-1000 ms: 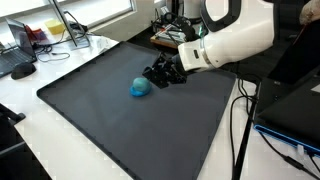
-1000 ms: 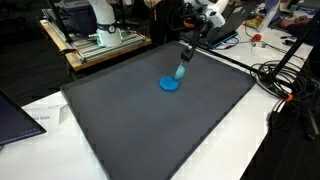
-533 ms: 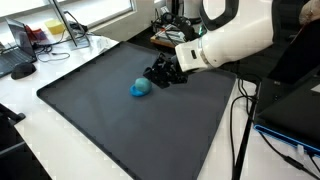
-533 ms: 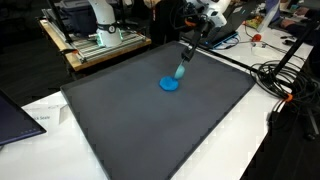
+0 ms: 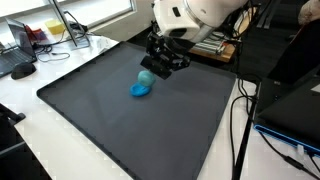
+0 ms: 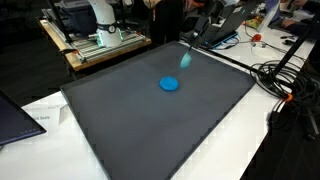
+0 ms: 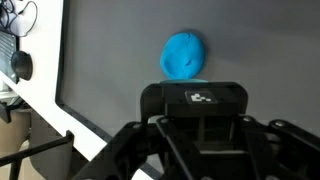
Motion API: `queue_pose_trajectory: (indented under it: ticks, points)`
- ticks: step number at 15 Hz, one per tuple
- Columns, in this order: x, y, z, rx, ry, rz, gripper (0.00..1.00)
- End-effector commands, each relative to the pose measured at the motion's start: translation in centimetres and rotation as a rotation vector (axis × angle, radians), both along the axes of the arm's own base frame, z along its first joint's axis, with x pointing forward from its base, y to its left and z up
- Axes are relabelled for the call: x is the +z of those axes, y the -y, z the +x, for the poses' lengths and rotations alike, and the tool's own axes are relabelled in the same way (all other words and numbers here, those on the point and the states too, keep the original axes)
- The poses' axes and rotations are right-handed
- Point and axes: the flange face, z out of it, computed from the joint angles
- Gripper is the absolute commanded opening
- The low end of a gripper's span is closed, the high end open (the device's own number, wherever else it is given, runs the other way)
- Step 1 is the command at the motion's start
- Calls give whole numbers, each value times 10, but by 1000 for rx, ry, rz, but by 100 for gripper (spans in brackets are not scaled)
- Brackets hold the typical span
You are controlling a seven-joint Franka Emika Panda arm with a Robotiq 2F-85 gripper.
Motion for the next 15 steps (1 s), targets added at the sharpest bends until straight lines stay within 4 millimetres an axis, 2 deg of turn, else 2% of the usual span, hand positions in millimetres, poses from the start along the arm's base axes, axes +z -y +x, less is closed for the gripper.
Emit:
queue_pose_trajectory:
  ticks: [1,7,15]
  points:
    - [32,18,7,-40,-28,130,22]
    - [71,64,20,-114,-36,319,22]
    - [99,154,27,-263,-70,500,22]
